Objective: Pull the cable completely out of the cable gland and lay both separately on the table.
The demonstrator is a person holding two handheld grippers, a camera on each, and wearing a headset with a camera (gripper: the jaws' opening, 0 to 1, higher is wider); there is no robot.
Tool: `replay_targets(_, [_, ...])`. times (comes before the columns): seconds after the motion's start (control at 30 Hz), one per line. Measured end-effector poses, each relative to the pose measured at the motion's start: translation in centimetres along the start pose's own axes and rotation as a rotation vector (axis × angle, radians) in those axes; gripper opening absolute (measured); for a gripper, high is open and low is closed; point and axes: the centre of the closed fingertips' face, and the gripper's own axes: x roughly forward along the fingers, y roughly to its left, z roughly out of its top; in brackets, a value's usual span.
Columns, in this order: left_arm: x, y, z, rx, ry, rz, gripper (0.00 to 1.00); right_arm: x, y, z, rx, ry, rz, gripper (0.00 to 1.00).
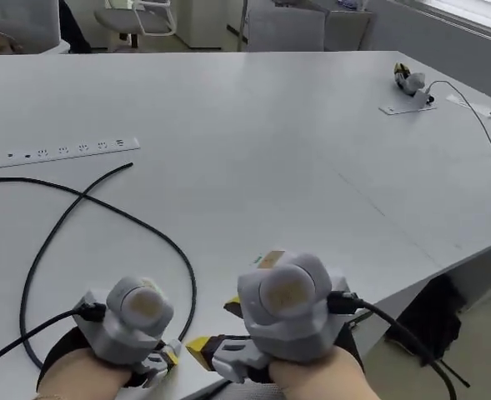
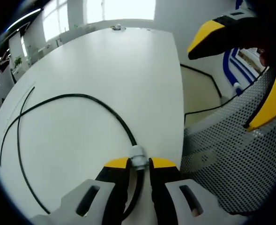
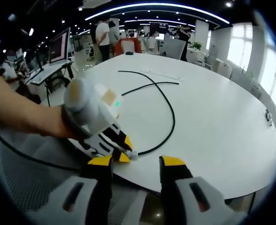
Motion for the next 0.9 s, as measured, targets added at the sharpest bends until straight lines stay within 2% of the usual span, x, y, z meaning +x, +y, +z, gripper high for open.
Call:
replay_targets(0.07, [0.0,0.0,0.0,0.005,0.000,-0.003,0.18,0.0,0.0,0.0,0.000,-0.001,0.001,0.40])
replay_targets(0.13, [-0.2,-0.3,-0.3,-0.031,0.014,-0.033,0.18,0.0,0.0,0.0,0.000,-0.002,0.001,0.40])
replay_targets(0.2, [-1.0,-0.3,-0.3,-0.025,0.019,-0.047,0.18,0.0,0.1,0.0,0.001,-0.005,0.002,0.40])
replay_targets(0.3, [-2.6,-0.4,-0.1,-0.010,0.018,-0.074,0.18,0.0,0.1,0.1,0.000,-0.011,0.007,0.40])
replay_targets(0.37, [-3.9,-0.8,0.2,0.027,0.013,-0.112,0.18,0.0,0.2,0.2,0.001,-0.014,0.010,0.39])
replay_targets(0.5, [-6.5,-0.3,0.0,0.034,0.021,-0.107,0.18,-0.1,0.3,0.5,-0.001,-0.032,0.017,0.39])
replay_targets(0.63, [-9.3,-0.2,-0.1,0.038,-0.008,-0.110,0.18,0.0,0.6,0.4,-0.016,-0.024,0.036,0.39])
replay_targets(0.7, [-10.7,-0.2,-0.4,0.042,-0.021,-0.102,0.18,0.0,1.1,0.4,-0.024,-0.015,0.061,0.39])
replay_targets(0.77, [-11.9,-0.2,-0.8,0.055,-0.025,-0.088,0.18,0.1,1.9,0.0,-0.040,0.013,0.111,0.39])
replay_targets(0.9, [-14.4,-0.6,-2.1,0.100,-0.018,-0.063,0.17,-0.2,2.8,0.7,-0.051,-0.013,0.189,0.37])
